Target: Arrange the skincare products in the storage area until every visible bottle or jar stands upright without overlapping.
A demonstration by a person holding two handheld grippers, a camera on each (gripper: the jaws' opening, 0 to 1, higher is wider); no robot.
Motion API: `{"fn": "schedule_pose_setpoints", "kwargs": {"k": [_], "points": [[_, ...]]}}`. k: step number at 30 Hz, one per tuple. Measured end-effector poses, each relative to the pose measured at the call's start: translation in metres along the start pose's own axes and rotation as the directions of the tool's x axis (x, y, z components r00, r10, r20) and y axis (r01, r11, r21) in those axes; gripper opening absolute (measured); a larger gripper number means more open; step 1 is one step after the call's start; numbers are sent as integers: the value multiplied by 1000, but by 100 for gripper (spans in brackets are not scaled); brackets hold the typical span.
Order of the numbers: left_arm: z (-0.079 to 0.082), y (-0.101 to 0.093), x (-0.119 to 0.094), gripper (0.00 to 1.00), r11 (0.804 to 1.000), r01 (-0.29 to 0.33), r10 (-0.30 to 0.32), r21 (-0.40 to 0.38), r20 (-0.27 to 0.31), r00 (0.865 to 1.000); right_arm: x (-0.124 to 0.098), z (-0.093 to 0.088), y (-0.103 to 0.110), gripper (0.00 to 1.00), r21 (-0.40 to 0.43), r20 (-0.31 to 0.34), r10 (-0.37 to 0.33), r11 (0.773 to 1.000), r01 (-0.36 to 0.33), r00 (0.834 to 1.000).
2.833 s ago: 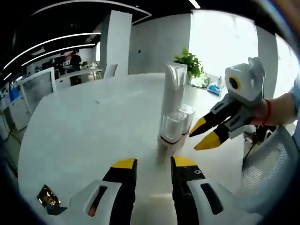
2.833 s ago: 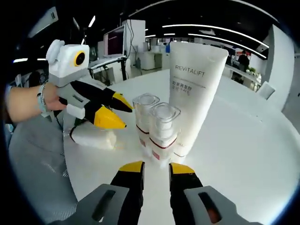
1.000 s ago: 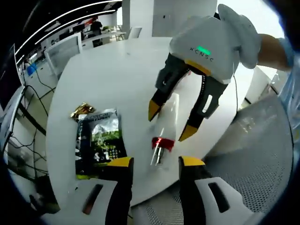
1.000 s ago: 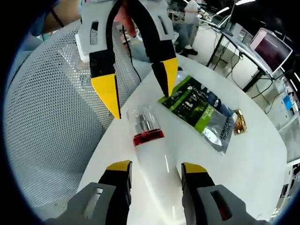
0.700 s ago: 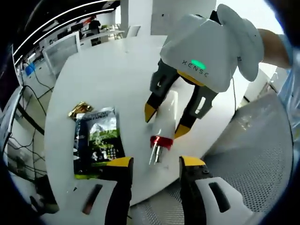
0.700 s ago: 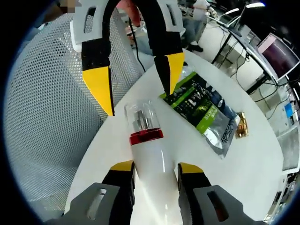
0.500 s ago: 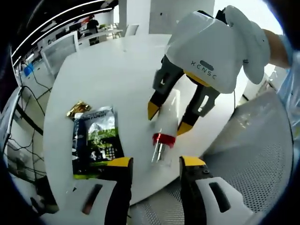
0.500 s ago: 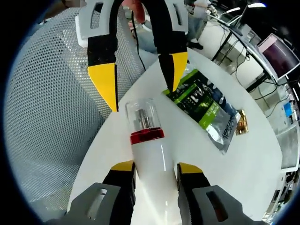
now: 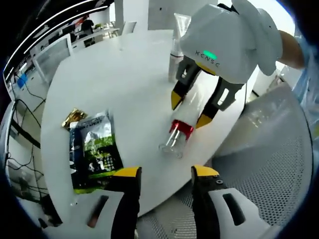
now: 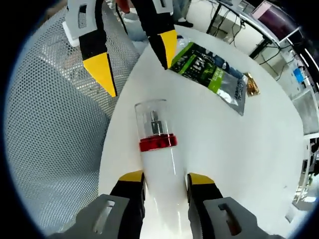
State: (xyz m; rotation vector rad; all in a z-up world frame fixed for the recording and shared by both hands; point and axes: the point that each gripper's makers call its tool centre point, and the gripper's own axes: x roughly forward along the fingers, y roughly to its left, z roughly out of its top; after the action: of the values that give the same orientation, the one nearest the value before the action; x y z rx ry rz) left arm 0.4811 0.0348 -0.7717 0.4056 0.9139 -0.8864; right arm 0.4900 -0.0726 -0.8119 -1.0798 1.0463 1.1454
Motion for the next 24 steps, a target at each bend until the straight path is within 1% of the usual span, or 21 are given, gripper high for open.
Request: {"fn": "schedule_pose_setpoints", "kwargs": {"k": [2, 4, 7, 10, 11, 14, 15, 16, 17, 18, 19, 20, 24], "points": [[-1, 0, 0, 45, 1000, 1, -1, 2, -4, 1000, -1, -6, 7, 26, 4, -39, 15, 1000, -15, 999], [-2, 1, 0, 44, 1000, -4, 4, 4, -7, 1000, -1, -8, 11, 26, -3, -57, 28, 1000, -28, 998], [-3, 3, 0, 43, 1000, -14, 14, 1, -13, 1000, 0, -8, 11, 26, -7, -65, 46, 999, -47, 997], [-3, 3, 0, 42, 1000, -14, 14, 4, -9, 1000, 2, -9, 11, 27, 5, -61, 106, 994, -105, 993], [-2, 3, 0, 42, 1000, -16, 16, 6, -7, 1000, 1, -9, 9, 27, 5, -60, 104, 995, -104, 993], [-2, 3, 0, 42, 1000, -20, 20, 8, -9, 1000, 2, -7, 13, 27, -52, -75, 103, 993, -107, 992], [-2, 3, 0, 42, 1000, -22, 22, 10, -10, 1000, 2, -4, 14, 26, -118, -80, 108, 986, -117, 991], [-2, 3, 0, 42, 1000, -22, 22, 12, -10, 1000, 1, -4, 15, 25, -161, -79, 111, 979, -123, 991], [-2, 3, 0, 42, 1000, -22, 22, 14, -9, 1000, 1, -2, 16, 25, -193, -66, 112, 974, -123, 991], [-2, 3, 0, 42, 1000, -23, 23, 15, -8, 1000, 1, -1, 14, 28, -217, -64, 95, 970, -106, 993], [-2, 4, 0, 42, 1000, -25, 25, 17, -7, 1000, 1, 0, 7, 32, -228, -61, 56, 971, -68, 997], [-2, 4, 0, 42, 999, -26, 26, 18, -8, 1000, 1, 0, 8, 33, -231, -62, 59, 970, -72, 996], [-2, 5, 0, 42, 999, -29, 30, 16, -10, 1000, 2, 3, 17, 30, -249, -56, 118, 960, -129, 991]]}}
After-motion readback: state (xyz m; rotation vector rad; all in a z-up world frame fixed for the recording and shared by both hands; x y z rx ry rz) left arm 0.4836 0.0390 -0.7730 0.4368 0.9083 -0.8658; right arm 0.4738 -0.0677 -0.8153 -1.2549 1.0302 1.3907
